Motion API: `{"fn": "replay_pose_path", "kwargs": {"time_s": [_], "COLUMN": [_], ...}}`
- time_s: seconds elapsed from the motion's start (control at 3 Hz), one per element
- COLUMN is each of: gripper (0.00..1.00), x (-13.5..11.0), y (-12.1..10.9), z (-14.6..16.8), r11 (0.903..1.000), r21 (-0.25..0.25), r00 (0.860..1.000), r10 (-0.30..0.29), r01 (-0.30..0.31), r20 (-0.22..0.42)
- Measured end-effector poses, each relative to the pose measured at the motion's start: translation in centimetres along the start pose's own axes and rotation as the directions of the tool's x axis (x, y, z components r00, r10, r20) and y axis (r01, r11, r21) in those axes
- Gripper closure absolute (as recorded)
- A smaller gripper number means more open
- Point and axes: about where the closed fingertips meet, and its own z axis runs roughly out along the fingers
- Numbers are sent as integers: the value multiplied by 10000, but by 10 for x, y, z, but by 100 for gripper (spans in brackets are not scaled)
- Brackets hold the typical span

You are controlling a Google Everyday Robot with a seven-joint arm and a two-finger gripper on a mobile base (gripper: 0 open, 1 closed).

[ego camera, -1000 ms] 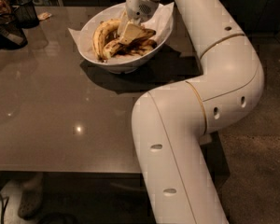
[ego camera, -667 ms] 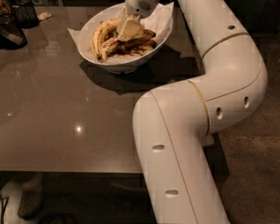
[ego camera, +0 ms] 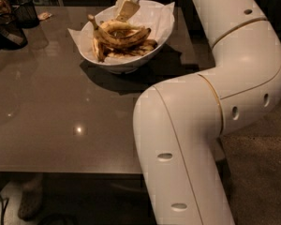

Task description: Pick banana from white bowl

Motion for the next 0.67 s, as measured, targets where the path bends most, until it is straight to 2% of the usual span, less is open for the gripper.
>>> {"fn": "replay_pose_path", "kwargs": {"time_s": [0.33, 0.67], "gripper": [100, 81], "x": [-3, -3], "y": [-1, -1], "z": [-11, -10], "r11": [9996, 9996], "r21": [275, 283], "r00": [9998, 9998], "r10": [44, 66], "r01": [-38, -61], "r20": [-198, -193]}}
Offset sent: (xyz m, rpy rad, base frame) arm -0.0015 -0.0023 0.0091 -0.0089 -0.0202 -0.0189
